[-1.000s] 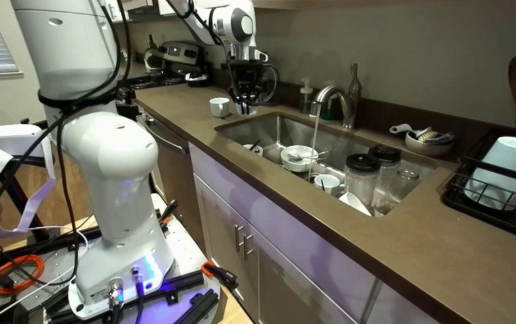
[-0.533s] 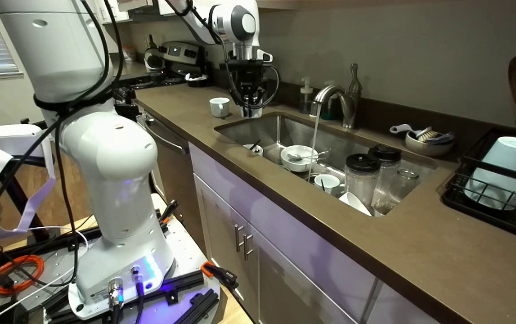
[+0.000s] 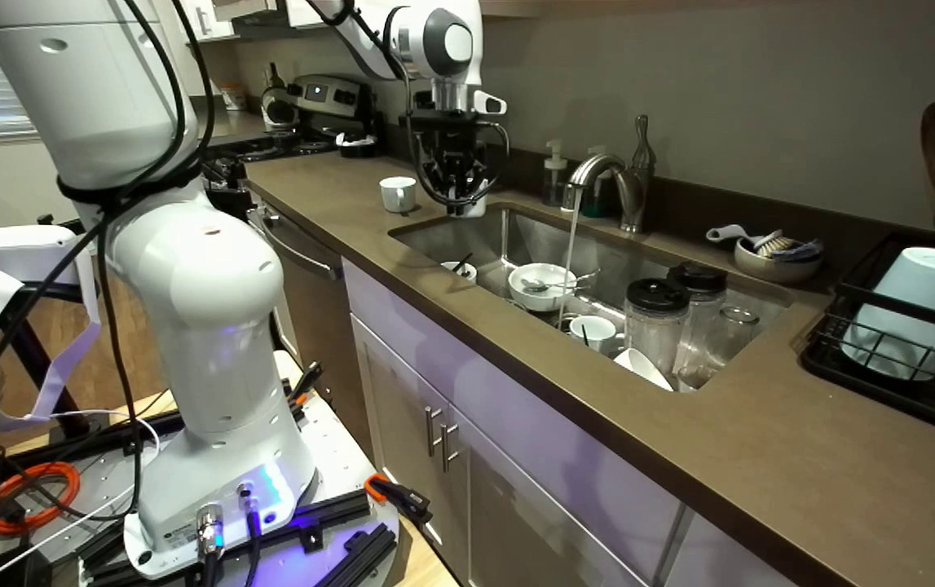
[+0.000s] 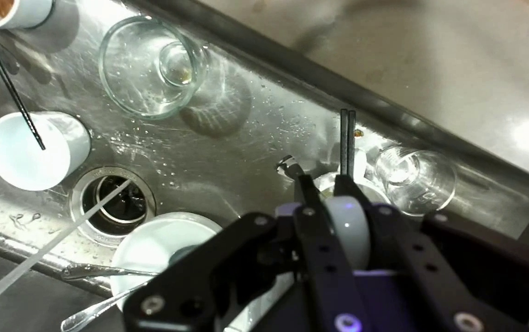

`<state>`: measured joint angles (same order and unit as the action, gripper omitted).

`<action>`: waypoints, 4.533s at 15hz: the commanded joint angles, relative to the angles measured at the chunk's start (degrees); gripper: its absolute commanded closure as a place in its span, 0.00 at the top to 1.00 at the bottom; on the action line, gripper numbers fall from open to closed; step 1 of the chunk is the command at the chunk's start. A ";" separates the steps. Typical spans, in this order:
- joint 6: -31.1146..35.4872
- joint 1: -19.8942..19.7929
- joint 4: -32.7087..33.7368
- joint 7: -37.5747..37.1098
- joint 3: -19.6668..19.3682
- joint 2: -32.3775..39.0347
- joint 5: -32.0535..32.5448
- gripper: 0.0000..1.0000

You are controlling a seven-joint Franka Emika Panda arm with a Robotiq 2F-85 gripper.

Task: Take the white mug from the left side of the sink, fill it with water, and place it on the right side on the sink

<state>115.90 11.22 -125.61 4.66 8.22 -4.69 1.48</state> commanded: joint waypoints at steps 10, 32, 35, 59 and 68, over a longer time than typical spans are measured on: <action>1.91 -1.11 -1.59 -7.24 0.22 0.02 -2.78 0.16; 3.97 -5.27 -4.36 -16.04 -3.94 0.68 -1.16 0.07; 3.32 -6.36 -4.63 -15.31 -4.82 0.67 -1.19 0.07; 2.33 -9.33 4.92 -14.26 -8.20 7.97 1.88 0.16; 4.24 -9.86 5.60 -14.81 -9.50 10.01 2.98 0.07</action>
<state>118.61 2.23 -120.75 -9.62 -1.27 5.08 3.34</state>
